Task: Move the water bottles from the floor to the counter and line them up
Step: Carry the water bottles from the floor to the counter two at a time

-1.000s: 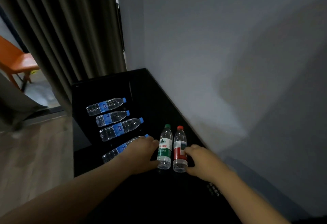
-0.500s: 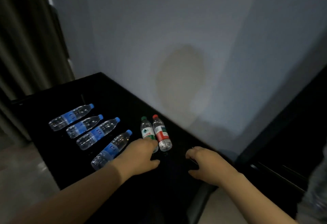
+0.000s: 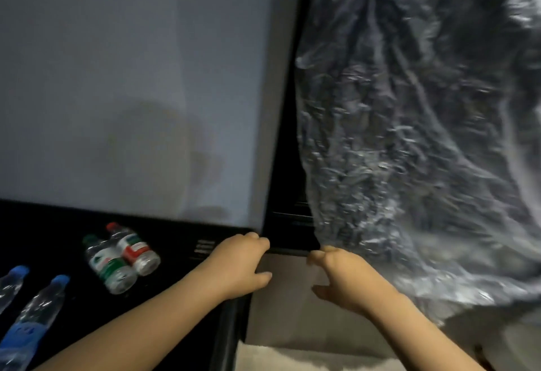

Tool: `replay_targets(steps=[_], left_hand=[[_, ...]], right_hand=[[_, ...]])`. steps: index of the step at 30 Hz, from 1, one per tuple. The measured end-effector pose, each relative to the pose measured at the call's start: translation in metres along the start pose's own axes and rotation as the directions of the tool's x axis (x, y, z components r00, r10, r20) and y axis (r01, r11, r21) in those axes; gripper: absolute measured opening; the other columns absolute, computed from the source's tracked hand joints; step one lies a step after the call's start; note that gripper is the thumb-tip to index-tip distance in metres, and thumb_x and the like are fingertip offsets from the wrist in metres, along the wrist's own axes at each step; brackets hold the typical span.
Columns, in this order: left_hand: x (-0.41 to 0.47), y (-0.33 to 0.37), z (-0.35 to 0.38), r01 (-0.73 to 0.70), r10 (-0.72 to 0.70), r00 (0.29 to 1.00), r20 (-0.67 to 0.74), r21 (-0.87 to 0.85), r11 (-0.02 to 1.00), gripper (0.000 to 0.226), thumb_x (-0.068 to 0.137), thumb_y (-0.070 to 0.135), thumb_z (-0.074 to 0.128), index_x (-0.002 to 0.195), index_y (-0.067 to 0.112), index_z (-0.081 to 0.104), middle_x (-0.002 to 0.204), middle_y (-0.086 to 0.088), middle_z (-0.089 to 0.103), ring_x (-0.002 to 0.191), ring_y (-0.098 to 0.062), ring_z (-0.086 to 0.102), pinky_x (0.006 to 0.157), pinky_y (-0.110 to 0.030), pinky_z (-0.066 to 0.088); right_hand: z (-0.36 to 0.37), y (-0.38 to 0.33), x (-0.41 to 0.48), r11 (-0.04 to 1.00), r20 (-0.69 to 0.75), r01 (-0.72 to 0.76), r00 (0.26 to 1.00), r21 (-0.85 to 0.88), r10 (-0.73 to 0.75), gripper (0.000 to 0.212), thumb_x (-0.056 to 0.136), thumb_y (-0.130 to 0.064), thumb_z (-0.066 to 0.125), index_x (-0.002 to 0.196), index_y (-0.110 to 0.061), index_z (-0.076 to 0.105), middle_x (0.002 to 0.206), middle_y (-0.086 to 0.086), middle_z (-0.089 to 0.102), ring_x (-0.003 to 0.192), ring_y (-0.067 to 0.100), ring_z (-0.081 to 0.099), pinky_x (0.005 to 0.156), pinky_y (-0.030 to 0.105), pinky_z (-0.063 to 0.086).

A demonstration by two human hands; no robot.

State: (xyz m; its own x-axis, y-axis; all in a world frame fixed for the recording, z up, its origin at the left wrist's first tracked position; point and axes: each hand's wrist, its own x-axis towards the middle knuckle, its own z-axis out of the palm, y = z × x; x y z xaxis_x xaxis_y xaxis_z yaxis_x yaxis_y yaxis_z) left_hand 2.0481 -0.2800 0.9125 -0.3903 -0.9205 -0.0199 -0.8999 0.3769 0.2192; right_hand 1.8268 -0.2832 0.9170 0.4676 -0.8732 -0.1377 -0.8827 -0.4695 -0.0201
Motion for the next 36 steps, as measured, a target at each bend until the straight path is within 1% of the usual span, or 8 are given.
replay_targets(steps=[4,7,15,19,22,24,30,36], left_hand=[[0.035,0.073,-0.001,-0.172,0.172,0.985,0.005,0.005,0.985,0.044,0.086,0.048,0.057,0.120,0.020,0.053,0.116,0.001,0.056,0.107,-0.019,0.055,0.091,-0.036,0.048],[0.052,0.133,0.000,-0.291,0.292,0.957,-0.005,0.033,0.956,0.041,0.088,0.049,0.056,0.117,0.020,0.052,0.113,0.000,0.055,0.105,-0.020,0.055,0.089,-0.036,0.047],[0.070,0.278,0.020,-0.504,0.503,0.864,0.038,0.082,0.860,0.044,0.089,0.047,0.055,0.121,0.017,0.051,0.118,-0.003,0.055,0.109,-0.023,0.055,0.090,-0.035,0.045],[0.077,0.357,0.037,-0.625,0.622,0.780,0.063,0.043,0.780,0.046,0.089,0.047,0.055,0.123,0.016,0.051,0.122,-0.002,0.056,0.115,-0.022,0.053,0.095,-0.034,0.042],[0.084,0.412,0.046,-0.705,0.700,0.708,0.089,0.028,0.709,0.049,0.090,0.048,0.054,0.127,0.016,0.048,0.125,-0.002,0.054,0.115,-0.022,0.052,0.097,-0.036,0.042],[0.091,0.445,0.050,-0.757,0.752,0.652,0.098,0.029,0.652,0.049,0.089,0.048,0.054,0.125,0.015,0.049,0.124,-0.003,0.054,0.115,-0.023,0.053,0.096,-0.037,0.043],[0.120,0.522,0.064,-0.875,0.868,0.482,0.123,0.007,0.485,0.045,0.088,0.048,0.055,0.119,0.015,0.050,0.116,-0.005,0.055,0.107,-0.026,0.055,0.091,-0.038,0.045],[0.151,0.585,0.066,-0.951,0.951,0.300,0.081,-0.059,0.305,0.046,0.088,0.050,0.054,0.117,0.016,0.051,0.117,-0.002,0.056,0.105,-0.022,0.055,0.090,-0.036,0.045]], right_hand=[[-0.002,0.053,-0.061,0.984,-0.064,-0.172,0.982,0.051,0.175,0.046,0.084,-0.039,0.063,0.127,-0.027,0.050,0.125,-0.002,0.055,0.113,0.020,0.056,0.088,0.031,0.048],[-0.004,0.090,-0.114,0.955,-0.089,-0.283,0.953,0.084,0.290,0.044,0.085,-0.040,0.064,0.125,-0.028,0.050,0.123,-0.003,0.055,0.113,0.019,0.056,0.090,0.032,0.048],[-0.004,0.156,-0.250,0.859,-0.141,-0.499,0.847,0.115,0.512,0.044,0.082,-0.039,0.064,0.122,-0.026,0.052,0.118,-0.002,0.056,0.111,0.018,0.056,0.087,0.029,0.045],[0.003,0.180,-0.323,0.747,-0.139,-0.646,0.735,0.155,0.664,0.040,0.085,-0.040,0.061,0.120,-0.024,0.052,0.113,-0.002,0.055,0.108,0.018,0.056,0.080,0.028,0.042],[0.008,0.195,-0.372,0.640,-0.128,-0.742,0.628,0.200,0.768,0.037,0.084,-0.040,0.060,0.117,-0.024,0.053,0.114,-0.002,0.057,0.108,0.018,0.056,0.087,0.031,0.046],[0.012,0.204,-0.399,0.571,-0.119,-0.793,0.560,0.211,0.820,0.038,0.084,-0.040,0.059,0.118,-0.026,0.053,0.117,-0.002,0.057,0.109,0.017,0.056,0.089,0.032,0.047],[0.014,0.228,-0.453,0.379,-0.111,-0.897,0.363,0.228,0.925,0.043,0.085,-0.044,0.060,0.124,-0.029,0.050,0.121,-0.006,0.055,0.114,0.015,0.055,0.091,0.029,0.046],[0.006,0.243,-0.476,0.149,-0.108,-0.947,0.123,0.285,0.987,0.044,0.084,-0.044,0.061,0.125,-0.030,0.052,0.122,-0.008,0.056,0.111,0.012,0.056,0.090,0.028,0.047]])
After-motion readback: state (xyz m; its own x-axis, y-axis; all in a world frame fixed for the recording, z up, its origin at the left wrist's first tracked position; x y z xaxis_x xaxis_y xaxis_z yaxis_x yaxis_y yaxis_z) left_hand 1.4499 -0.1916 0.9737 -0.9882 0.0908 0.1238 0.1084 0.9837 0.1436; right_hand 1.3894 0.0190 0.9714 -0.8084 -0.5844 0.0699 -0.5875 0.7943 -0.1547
